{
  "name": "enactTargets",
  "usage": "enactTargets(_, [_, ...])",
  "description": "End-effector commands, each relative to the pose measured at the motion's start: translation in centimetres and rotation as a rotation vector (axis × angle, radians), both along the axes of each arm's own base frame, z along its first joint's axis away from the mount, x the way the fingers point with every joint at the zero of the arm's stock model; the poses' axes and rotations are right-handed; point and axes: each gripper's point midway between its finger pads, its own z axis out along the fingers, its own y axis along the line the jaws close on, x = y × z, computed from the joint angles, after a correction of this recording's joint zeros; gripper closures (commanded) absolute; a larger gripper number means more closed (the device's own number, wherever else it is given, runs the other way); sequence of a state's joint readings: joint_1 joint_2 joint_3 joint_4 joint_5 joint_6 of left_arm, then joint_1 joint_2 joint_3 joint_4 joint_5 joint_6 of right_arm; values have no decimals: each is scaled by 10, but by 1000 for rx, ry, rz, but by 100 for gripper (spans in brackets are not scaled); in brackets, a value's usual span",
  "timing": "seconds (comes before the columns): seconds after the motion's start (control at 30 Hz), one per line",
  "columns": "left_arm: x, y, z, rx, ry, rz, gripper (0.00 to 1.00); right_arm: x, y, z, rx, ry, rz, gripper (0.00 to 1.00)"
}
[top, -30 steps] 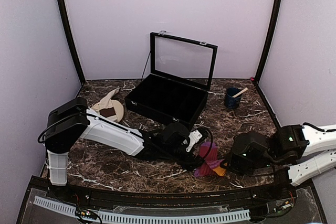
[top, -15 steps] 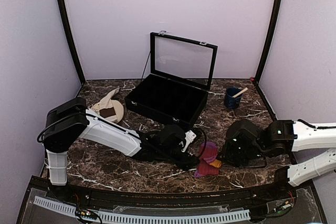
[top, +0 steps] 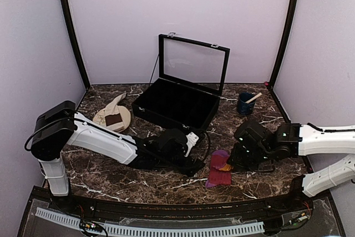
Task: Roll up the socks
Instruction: Fold at the center of the board.
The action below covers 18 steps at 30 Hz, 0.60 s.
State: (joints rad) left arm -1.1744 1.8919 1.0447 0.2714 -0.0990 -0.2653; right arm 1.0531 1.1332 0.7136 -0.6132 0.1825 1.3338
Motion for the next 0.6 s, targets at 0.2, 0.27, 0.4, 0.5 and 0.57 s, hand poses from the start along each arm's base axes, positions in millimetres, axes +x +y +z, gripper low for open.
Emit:
enactTargets(0.2, [-6,12,34,-77,-37,-22,17,31,7,-3,-18,-51,0,59])
enactTargets(0.27, [-9,12,37,-88,-36,-34,17,41,7,-3,-47,-68,-2,53])
enactTargets(0.4, [-13,11,44,-97,-44,-66,17,57,5,5,-115,-116,-20,48])
enactTargets(0.5, [-16,11,50,-104,-53,-86,17,65,-2,15,-151,-163,-47,44])
enactTargets(0.57, [-19,11,52,-107,-55,-106,18,69,-6,22,-160,-191,-65,41])
